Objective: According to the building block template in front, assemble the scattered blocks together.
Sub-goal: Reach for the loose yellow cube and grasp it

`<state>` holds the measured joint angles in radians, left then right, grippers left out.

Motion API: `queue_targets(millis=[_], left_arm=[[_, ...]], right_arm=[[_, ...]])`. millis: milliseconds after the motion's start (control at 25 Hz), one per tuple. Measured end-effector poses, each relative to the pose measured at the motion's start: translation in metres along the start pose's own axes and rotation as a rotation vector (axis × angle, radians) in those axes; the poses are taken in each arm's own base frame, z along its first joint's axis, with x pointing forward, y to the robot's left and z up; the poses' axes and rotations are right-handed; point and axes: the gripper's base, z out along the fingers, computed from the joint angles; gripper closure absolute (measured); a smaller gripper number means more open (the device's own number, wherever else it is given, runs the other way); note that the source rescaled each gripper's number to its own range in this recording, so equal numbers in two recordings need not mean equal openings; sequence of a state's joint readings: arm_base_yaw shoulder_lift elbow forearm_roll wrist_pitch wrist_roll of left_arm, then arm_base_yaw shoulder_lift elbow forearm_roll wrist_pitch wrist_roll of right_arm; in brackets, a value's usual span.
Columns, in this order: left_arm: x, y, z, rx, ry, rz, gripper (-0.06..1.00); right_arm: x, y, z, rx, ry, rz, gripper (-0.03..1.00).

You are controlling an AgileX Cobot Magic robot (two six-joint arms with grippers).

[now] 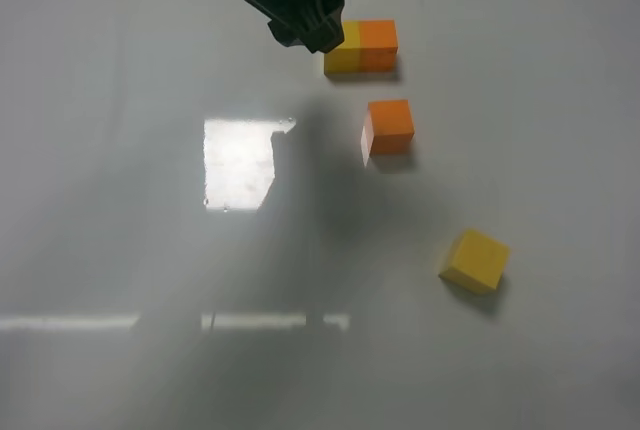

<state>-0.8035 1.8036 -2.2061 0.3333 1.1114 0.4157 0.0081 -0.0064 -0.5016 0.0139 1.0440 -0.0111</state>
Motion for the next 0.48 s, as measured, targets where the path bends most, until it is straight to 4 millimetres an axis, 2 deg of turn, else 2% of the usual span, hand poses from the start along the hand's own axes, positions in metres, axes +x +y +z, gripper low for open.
queue_targets(millis=[120,240,320,480], left_arm=[[0.028,0.022,-0.008,-0.057,0.018,-0.188,0.17],[0.061,0.048,-0.031,-0.134,0.045,-0.351,0.17],[0.083,0.064,-0.052,-0.197,0.054,-0.459,0.17],[0.132,0.089,-0.106,-0.365,0.057,-0.693,0.17]], right_arm=[[0.000,0.000,0.000,0.000,0.000,0.000,0.41],[0.000,0.000,0.000,0.000,0.000,0.000,0.41],[0.000,0.000,0.000,0.000,0.000,0.000,0.41],[0.000,0.000,0.000,0.000,0.000,0.000,0.41]])
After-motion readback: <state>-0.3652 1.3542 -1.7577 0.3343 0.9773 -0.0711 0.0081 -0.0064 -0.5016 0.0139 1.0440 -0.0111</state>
